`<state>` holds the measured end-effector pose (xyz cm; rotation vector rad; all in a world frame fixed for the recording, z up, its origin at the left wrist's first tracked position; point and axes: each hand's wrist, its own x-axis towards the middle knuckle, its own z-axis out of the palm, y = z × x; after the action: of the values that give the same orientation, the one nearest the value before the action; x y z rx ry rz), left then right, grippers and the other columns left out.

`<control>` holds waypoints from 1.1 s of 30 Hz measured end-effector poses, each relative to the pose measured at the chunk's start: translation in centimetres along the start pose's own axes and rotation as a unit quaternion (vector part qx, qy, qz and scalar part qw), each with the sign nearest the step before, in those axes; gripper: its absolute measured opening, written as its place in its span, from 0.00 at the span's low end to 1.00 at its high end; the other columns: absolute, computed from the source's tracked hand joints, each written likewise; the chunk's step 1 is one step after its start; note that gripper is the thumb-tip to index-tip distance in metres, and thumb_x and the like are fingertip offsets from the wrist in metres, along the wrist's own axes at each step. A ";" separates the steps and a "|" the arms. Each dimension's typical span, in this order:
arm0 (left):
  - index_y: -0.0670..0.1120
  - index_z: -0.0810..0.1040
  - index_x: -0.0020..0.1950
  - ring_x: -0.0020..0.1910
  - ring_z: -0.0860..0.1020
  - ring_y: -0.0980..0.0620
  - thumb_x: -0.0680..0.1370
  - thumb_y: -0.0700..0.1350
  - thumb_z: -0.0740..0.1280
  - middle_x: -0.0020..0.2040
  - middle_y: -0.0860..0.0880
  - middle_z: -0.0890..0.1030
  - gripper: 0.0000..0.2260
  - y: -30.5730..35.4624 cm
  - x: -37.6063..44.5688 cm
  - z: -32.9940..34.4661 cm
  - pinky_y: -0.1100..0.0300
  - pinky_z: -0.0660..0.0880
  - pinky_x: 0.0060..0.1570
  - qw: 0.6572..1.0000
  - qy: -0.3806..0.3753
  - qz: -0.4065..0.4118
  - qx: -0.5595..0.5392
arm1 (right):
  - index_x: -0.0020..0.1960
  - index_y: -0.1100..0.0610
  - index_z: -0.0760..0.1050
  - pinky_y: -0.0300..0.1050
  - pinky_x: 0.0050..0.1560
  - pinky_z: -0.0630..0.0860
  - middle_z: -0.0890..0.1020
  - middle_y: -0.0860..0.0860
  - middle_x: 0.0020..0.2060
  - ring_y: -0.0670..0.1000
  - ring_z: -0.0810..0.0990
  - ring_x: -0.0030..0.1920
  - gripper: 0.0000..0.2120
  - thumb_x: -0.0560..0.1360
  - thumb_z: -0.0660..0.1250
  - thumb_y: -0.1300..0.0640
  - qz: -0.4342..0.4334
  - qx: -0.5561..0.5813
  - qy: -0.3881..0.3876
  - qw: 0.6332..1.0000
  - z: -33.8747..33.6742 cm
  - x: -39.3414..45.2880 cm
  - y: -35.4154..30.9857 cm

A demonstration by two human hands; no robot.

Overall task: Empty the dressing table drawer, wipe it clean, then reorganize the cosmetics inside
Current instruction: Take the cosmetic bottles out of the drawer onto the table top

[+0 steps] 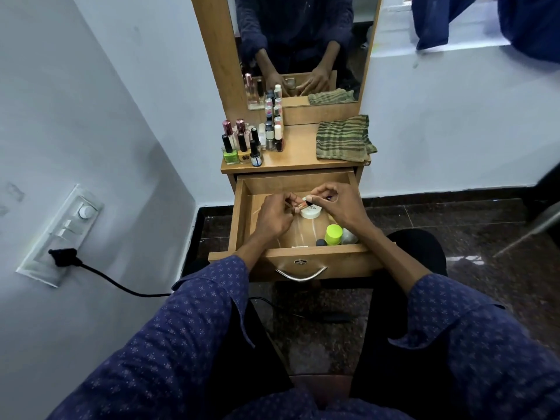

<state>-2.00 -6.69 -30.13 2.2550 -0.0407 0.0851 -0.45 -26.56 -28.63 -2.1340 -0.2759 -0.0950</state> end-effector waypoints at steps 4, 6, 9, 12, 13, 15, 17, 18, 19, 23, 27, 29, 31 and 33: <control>0.49 0.86 0.54 0.47 0.83 0.60 0.79 0.39 0.75 0.47 0.57 0.86 0.07 -0.5 -0.1 -0.7 0.56 0.82 0.49 0.999 0.024 0.007 -0.037 | 0.49 0.52 0.87 0.36 0.40 0.76 0.87 0.45 0.40 0.40 0.82 0.38 0.08 0.72 0.80 0.51 -0.041 0.001 -0.029 0.999 0.0 1.1 -1.3; 0.50 0.85 0.56 0.49 0.82 0.61 0.79 0.41 0.74 0.49 0.57 0.85 0.07 -0.4 -0.3 -1.2 0.59 0.82 0.49 0.997 0.043 0.009 -0.064 | 0.49 0.53 0.87 0.36 0.40 0.75 0.87 0.46 0.39 0.38 0.80 0.36 0.07 0.72 0.80 0.53 -0.054 -0.008 -0.033 0.998 0.2 2.0 -2.2; 0.51 0.81 0.63 0.51 0.81 0.62 0.79 0.45 0.76 0.56 0.57 0.83 0.14 -0.2 -0.8 -2.2 0.69 0.77 0.46 0.994 0.082 0.019 -0.074 | 0.49 0.54 0.86 0.33 0.39 0.74 0.87 0.46 0.40 0.37 0.79 0.36 0.07 0.73 0.79 0.55 -0.073 -0.015 -0.016 0.997 0.3 3.8 -4.2; 0.51 0.76 0.67 0.52 0.80 0.60 0.78 0.45 0.76 0.61 0.55 0.79 0.19 -1.1 -1.1 -2.7 0.65 0.76 0.48 0.994 0.107 0.008 -0.020 | 0.50 0.54 0.86 0.31 0.39 0.73 0.85 0.45 0.42 0.36 0.79 0.37 0.07 0.73 0.79 0.55 -0.104 -0.031 0.022 0.994 0.6 6.2 -6.6; 0.50 0.75 0.68 0.55 0.80 0.56 0.78 0.45 0.76 0.62 0.54 0.79 0.19 -1.3 -1.1 -2.7 0.60 0.77 0.51 0.993 0.115 0.000 -0.001 | 0.49 0.53 0.86 0.32 0.39 0.73 0.85 0.44 0.43 0.37 0.79 0.38 0.06 0.73 0.79 0.54 -0.112 -0.044 0.038 0.992 0.7 7.0 -7.4; 0.49 0.75 0.67 0.60 0.78 0.53 0.78 0.45 0.75 0.63 0.51 0.79 0.18 -2.3 -0.9 -2.7 0.52 0.78 0.57 0.990 0.136 -0.029 0.022 | 0.50 0.52 0.86 0.37 0.41 0.76 0.85 0.44 0.43 0.38 0.80 0.40 0.06 0.73 0.79 0.53 -0.121 -0.074 0.054 0.988 1.6 8.9 -9.2; 0.50 0.75 0.66 0.61 0.79 0.51 0.78 0.44 0.74 0.63 0.51 0.79 0.17 -1.9 -0.9 -2.3 0.49 0.79 0.58 0.989 0.137 -0.044 0.031 | 0.50 0.52 0.86 0.41 0.43 0.78 0.86 0.45 0.42 0.41 0.82 0.42 0.06 0.74 0.78 0.53 -0.118 -0.099 0.061 0.986 2.0 10.3 -10.3; 0.50 0.75 0.66 0.61 0.79 0.50 0.78 0.44 0.73 0.64 0.51 0.79 0.17 -1.8 -0.9 -2.2 0.48 0.79 0.59 0.989 0.135 -0.047 0.030 | 0.50 0.52 0.85 0.42 0.44 0.79 0.86 0.45 0.42 0.42 0.82 0.42 0.06 0.75 0.78 0.54 -0.115 -0.112 0.056 0.985 2.4 10.9 -10.7; 0.50 0.75 0.66 0.62 0.79 0.50 0.79 0.44 0.73 0.65 0.51 0.79 0.17 -1.7 -0.9 -2.2 0.48 0.79 0.60 0.990 0.129 -0.049 0.031 | 0.50 0.52 0.85 0.44 0.44 0.80 0.85 0.46 0.42 0.43 0.82 0.42 0.05 0.75 0.77 0.54 -0.117 -0.128 0.049 0.984 2.8 11.4 -11.1; 0.48 0.78 0.64 0.63 0.78 0.49 0.79 0.42 0.71 0.66 0.49 0.78 0.14 -2.0 -0.8 -2.1 0.48 0.78 0.61 0.992 0.102 -0.042 0.053 | 0.50 0.53 0.84 0.49 0.44 0.82 0.84 0.45 0.40 0.45 0.82 0.41 0.05 0.75 0.77 0.56 -0.129 -0.171 0.027 0.976 4.5 12.3 -11.8; 0.48 0.80 0.63 0.58 0.79 0.50 0.79 0.43 0.71 0.64 0.50 0.78 0.12 -2.3 -0.5 -2.0 0.50 0.80 0.58 0.994 0.084 -0.039 0.057 | 0.52 0.53 0.85 0.48 0.45 0.82 0.85 0.46 0.40 0.46 0.83 0.41 0.07 0.75 0.77 0.57 -0.131 -0.193 0.030 0.972 5.1 12.5 -12.0; 0.48 0.80 0.62 0.56 0.79 0.51 0.80 0.44 0.72 0.62 0.51 0.78 0.11 -2.5 -0.4 -1.9 0.51 0.80 0.56 0.995 0.074 -0.033 0.062 | 0.54 0.54 0.85 0.49 0.47 0.83 0.86 0.46 0.41 0.46 0.84 0.42 0.08 0.75 0.77 0.57 -0.136 -0.201 0.028 0.970 5.2 12.3 -12.0; 0.49 0.80 0.60 0.55 0.80 0.52 0.79 0.45 0.73 0.61 0.52 0.78 0.10 -2.6 -0.3 -1.7 0.51 0.80 0.55 0.996 0.065 -0.029 0.061 | 0.56 0.54 0.85 0.49 0.47 0.83 0.86 0.46 0.41 0.46 0.84 0.42 0.10 0.75 0.78 0.56 -0.134 -0.205 0.028 0.969 5.1 12.1 -12.0; 0.49 0.81 0.58 0.54 0.80 0.51 0.79 0.45 0.72 0.59 0.52 0.79 0.09 -2.6 -0.2 -1.6 0.50 0.81 0.55 0.996 0.056 -0.024 0.061 | 0.56 0.54 0.85 0.49 0.47 0.83 0.86 0.46 0.41 0.46 0.84 0.42 0.11 0.75 0.78 0.56 -0.130 -0.202 0.033 0.970 4.7 11.8 -11.9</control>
<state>-2.12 -3.81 -31.17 2.3673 0.0815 0.1927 8.07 -14.44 -19.39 -2.4814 -0.5343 -0.4033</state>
